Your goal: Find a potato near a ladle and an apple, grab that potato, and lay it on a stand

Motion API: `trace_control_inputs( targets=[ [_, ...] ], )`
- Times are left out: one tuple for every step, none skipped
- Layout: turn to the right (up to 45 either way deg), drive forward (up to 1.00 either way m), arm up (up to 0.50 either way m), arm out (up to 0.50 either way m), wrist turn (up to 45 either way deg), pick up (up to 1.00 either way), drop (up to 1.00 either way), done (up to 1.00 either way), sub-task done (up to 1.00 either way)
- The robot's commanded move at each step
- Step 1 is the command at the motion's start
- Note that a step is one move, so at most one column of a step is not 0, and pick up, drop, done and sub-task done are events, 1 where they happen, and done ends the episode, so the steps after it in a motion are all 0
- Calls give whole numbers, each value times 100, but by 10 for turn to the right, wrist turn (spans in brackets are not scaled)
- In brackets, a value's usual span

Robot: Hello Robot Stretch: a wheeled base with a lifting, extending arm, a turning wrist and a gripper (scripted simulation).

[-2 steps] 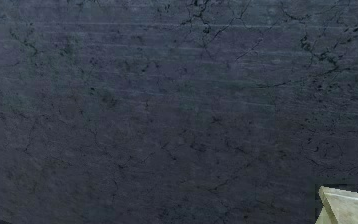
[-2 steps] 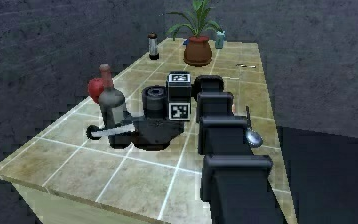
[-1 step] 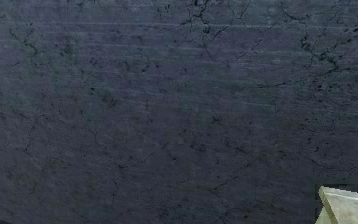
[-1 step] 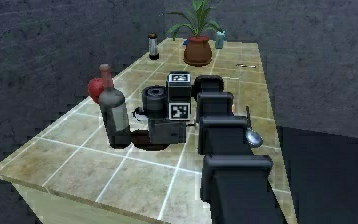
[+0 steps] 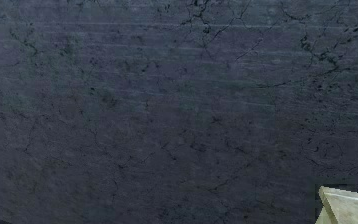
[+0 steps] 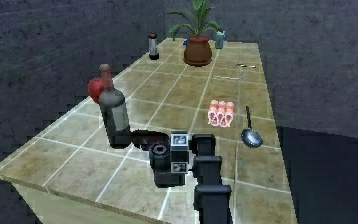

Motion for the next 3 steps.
trace_control_inputs(
  targets=[
    [0, 0, 0, 0, 0, 100, 0, 0, 0],
    [0, 0, 10, 0, 0, 0, 0, 0, 0],
    [0, 0, 2, 0, 0, 0, 0, 0, 0]
  ],
)
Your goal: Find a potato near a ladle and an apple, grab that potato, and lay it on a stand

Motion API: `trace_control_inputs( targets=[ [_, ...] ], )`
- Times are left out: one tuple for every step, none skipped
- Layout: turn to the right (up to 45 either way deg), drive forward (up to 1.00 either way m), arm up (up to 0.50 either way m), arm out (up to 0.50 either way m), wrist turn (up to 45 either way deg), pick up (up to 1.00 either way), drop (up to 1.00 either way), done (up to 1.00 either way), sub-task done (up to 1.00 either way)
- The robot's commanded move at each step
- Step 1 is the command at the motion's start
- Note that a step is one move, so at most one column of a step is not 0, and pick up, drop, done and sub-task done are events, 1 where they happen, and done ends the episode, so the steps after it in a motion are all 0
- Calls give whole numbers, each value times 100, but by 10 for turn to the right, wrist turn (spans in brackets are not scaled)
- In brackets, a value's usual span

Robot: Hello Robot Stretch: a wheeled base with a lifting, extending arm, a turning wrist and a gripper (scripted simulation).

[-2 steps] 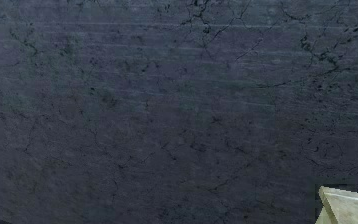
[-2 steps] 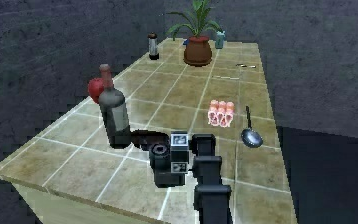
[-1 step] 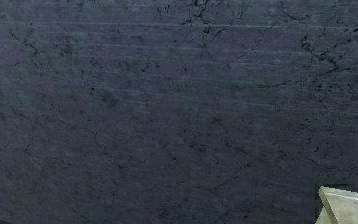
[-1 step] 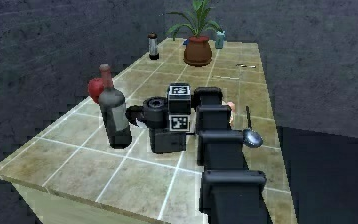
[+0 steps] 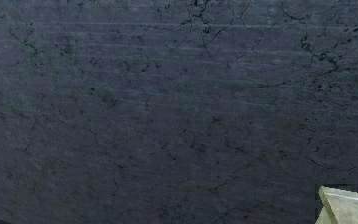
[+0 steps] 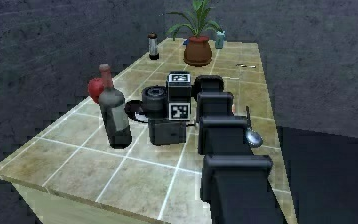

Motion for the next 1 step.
trace_control_inputs(
  targets=[
    [0, 0, 0, 0, -450, 0, 0, 0, 0]
  ],
)
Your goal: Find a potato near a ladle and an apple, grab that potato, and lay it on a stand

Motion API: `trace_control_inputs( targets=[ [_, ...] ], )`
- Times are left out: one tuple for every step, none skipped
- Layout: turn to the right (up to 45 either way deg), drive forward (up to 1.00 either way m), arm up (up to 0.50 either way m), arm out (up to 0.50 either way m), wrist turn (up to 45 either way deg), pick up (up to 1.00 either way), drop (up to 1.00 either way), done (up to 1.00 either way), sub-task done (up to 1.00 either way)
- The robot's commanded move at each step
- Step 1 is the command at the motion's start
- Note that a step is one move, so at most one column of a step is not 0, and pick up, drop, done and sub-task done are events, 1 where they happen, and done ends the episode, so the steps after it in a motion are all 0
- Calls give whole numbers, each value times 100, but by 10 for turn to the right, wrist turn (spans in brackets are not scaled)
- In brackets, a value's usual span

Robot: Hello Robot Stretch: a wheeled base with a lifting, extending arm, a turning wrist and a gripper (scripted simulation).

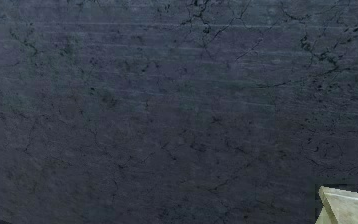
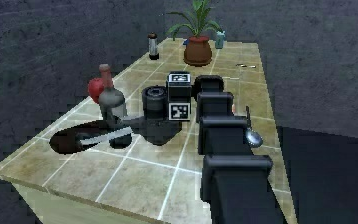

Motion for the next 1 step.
trace_control_inputs(
  targets=[
    [0, 0, 0, 0, -450, 0, 0, 0, 0]
  ],
)
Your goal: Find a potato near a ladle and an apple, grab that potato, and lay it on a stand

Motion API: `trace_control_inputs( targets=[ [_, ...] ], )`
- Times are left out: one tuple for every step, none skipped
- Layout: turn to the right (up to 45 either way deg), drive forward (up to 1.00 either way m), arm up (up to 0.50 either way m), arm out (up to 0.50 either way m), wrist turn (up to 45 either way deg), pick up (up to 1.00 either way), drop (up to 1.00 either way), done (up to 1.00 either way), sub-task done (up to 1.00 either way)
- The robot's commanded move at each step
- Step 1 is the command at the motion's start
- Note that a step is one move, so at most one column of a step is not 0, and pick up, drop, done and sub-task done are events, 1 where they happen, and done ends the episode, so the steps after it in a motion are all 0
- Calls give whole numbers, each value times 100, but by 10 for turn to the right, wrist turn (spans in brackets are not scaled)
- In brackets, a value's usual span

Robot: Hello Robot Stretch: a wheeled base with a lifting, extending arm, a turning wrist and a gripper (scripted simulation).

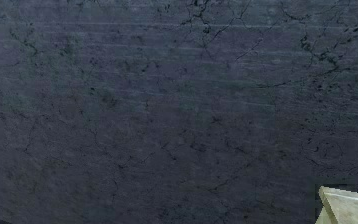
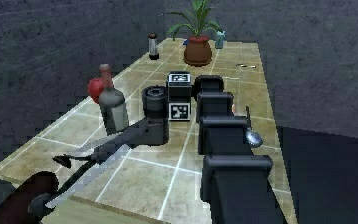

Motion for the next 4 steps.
trace_control_inputs(
  targets=[
    [0, 0, 0, 0, -300, 0, 0, 0, 0],
    [0, 0, 0, -16, 0, 0, 0, 0, 0],
    [-450, 0, 0, 0, 0, 0, 0, 0, 0],
    [-270, 0, 0, 0, 0, 0, 0, 0, 0]
  ],
)
